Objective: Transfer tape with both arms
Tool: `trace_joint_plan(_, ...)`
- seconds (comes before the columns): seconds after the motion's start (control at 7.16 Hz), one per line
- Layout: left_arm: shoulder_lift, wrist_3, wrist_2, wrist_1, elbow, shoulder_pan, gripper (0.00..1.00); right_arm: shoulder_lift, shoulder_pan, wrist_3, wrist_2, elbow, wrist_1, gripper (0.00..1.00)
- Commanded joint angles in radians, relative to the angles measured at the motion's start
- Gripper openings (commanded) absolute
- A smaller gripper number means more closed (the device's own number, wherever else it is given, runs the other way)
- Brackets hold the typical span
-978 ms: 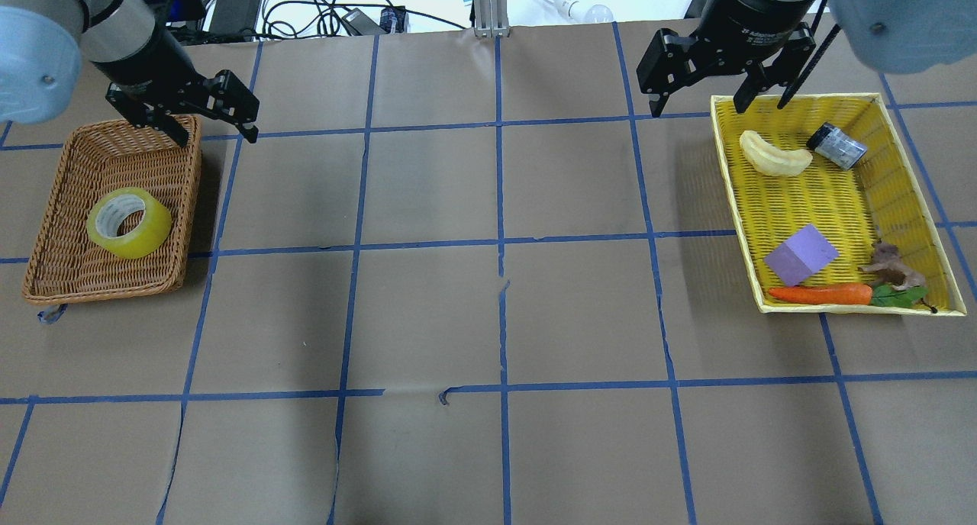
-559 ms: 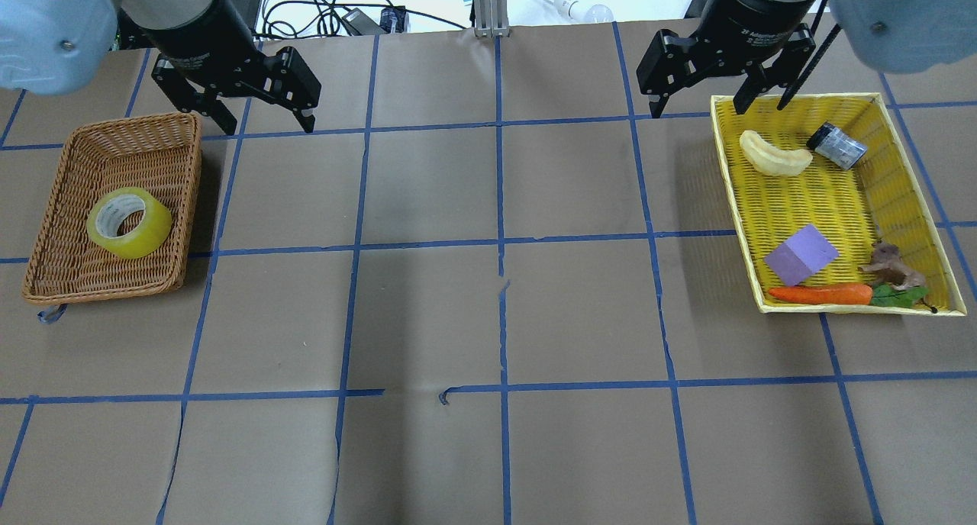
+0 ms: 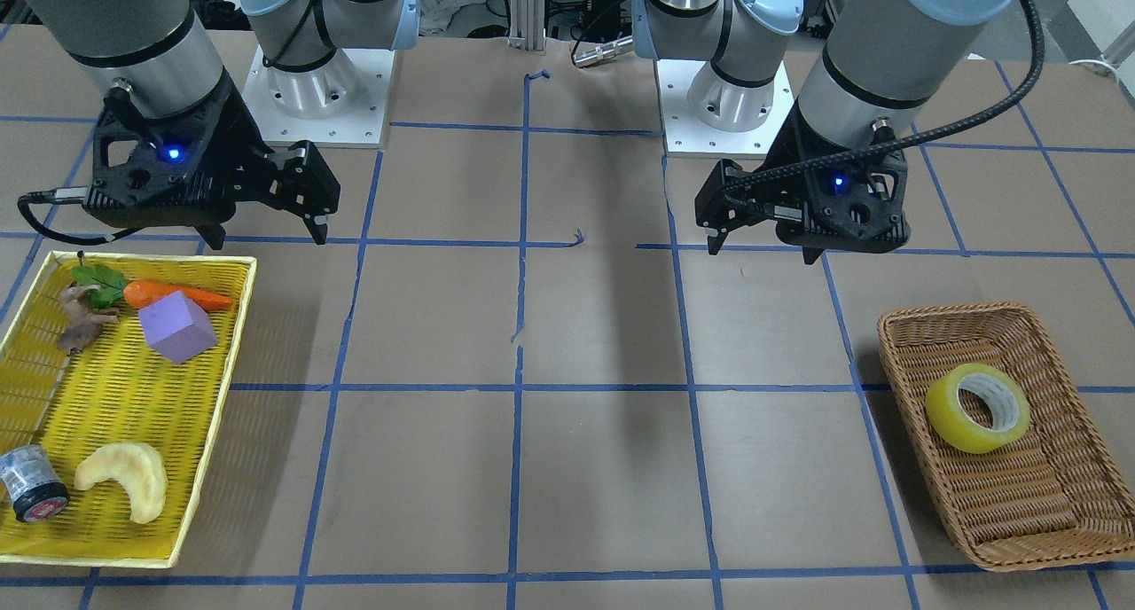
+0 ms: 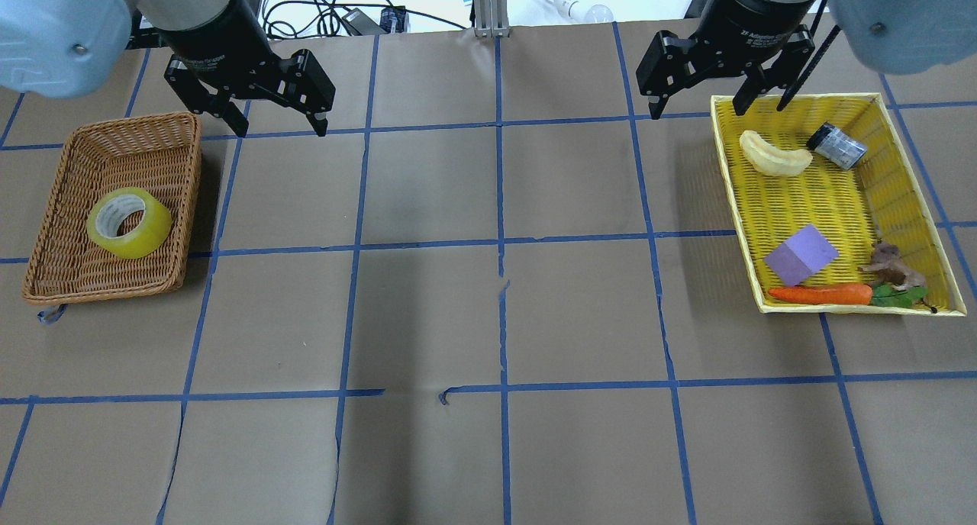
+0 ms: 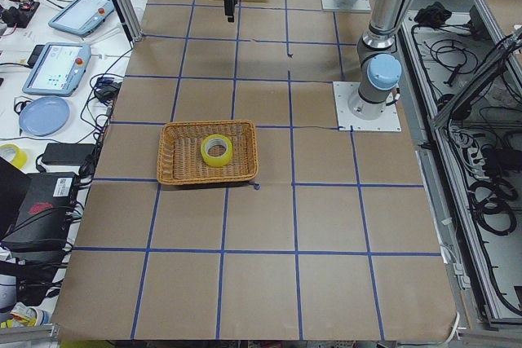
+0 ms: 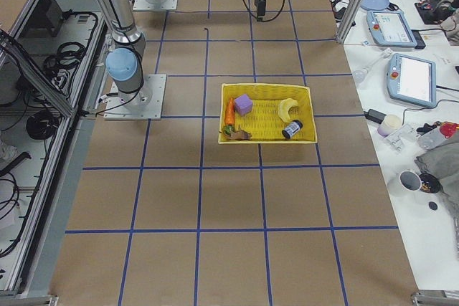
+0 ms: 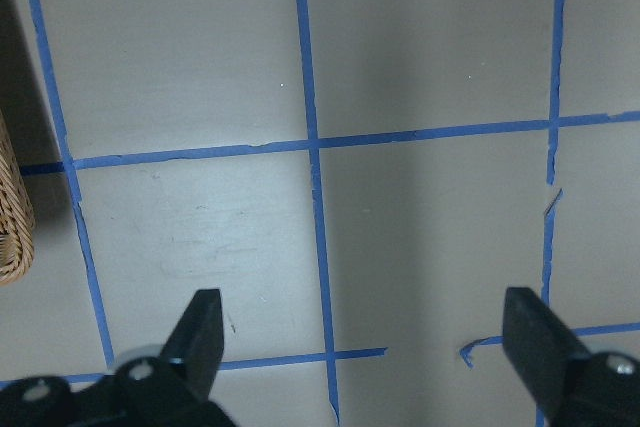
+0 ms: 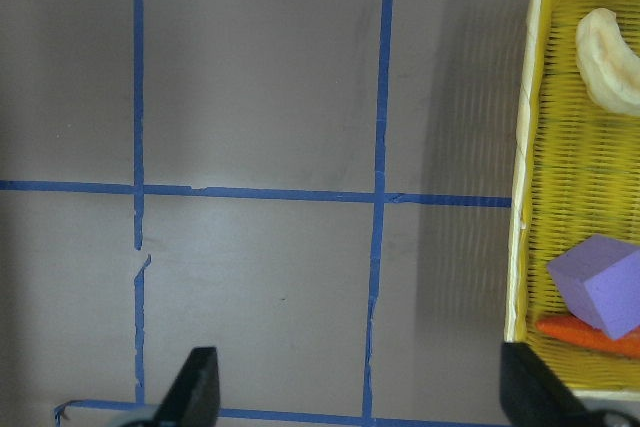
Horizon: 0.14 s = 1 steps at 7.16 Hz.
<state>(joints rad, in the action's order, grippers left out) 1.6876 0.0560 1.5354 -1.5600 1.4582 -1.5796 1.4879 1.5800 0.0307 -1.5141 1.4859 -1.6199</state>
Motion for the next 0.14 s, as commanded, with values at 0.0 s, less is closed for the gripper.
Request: trace_joint_plan(0.0,0.000,0.001,0.000,0.000,0.004,0.000,1.00,0.000,0.000,0.000,-0.003,-0.001,0.000,1.00)
